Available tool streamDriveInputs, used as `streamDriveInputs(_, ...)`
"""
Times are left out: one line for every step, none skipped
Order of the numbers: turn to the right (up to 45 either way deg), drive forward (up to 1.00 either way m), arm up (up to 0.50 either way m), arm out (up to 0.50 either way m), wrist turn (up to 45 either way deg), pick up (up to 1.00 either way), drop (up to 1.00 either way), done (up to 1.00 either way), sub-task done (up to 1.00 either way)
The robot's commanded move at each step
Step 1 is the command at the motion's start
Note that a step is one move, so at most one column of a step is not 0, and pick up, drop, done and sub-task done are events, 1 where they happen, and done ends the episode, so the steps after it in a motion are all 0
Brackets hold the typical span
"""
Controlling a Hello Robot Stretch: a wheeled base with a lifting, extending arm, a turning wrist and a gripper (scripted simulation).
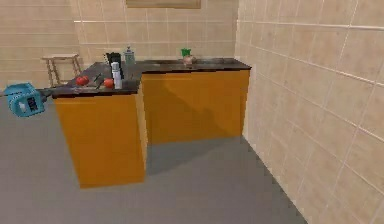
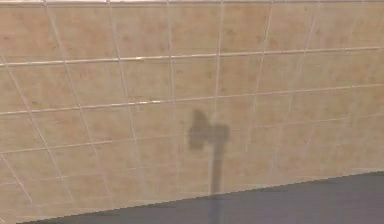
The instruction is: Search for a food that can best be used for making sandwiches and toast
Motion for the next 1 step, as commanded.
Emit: streamDriveInputs(0.0,1.00,0.00,0.00,0.0,0.00,0.00,0.00,0.00)
